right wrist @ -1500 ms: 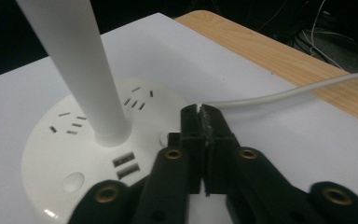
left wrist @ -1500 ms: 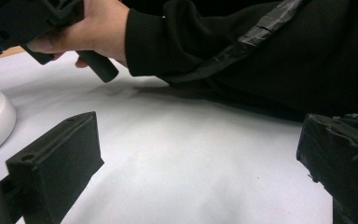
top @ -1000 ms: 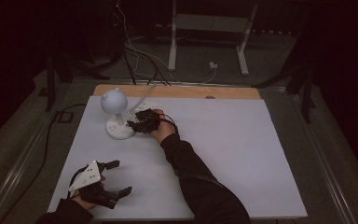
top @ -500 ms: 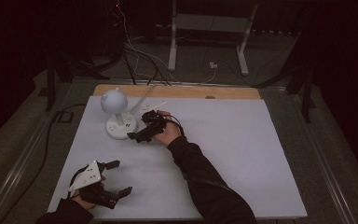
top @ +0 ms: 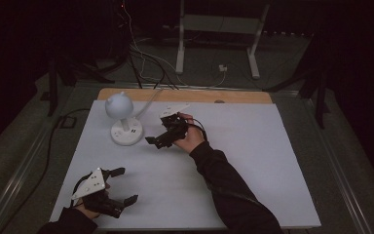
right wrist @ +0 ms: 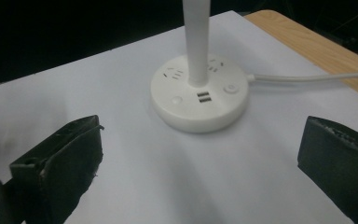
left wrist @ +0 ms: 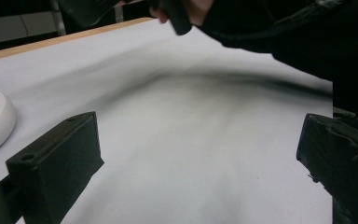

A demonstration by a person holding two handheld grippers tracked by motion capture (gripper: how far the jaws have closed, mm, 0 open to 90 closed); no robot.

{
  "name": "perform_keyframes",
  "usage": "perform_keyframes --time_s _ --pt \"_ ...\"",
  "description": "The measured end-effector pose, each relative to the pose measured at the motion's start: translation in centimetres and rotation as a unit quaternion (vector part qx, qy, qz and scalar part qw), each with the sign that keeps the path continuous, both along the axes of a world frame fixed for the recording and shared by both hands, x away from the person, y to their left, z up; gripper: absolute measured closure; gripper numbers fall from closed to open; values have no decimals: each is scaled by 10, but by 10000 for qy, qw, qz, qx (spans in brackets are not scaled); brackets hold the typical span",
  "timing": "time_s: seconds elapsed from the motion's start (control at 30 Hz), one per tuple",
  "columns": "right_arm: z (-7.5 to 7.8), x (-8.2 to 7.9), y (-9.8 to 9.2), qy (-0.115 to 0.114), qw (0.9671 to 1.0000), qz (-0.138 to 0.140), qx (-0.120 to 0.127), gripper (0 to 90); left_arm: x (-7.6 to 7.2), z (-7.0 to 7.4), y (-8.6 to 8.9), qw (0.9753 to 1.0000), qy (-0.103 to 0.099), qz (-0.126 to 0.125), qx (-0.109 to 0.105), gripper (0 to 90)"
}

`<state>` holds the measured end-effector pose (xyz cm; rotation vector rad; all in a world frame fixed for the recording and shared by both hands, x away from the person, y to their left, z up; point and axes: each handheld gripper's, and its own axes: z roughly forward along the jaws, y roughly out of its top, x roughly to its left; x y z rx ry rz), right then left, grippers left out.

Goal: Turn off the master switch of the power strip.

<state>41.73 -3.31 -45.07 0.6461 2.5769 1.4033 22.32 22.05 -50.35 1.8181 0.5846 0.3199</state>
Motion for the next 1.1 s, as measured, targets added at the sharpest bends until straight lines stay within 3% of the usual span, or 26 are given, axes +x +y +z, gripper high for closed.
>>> perform_keyframes --time_s 0.57,0.87,1.1 --pt "16 -22 -82 -181 9989 -422 -99 0 0 0 0 10000 -12 -5 7 3" --pt "10 -46 -131 -125 9971 -744 -73 0 0 0 -1 10000 -26 -32 22 3" --pt "3 -61 -152 -60 9959 -901 -11 0 -1 1 -1 10000 -33 -34 30 3"
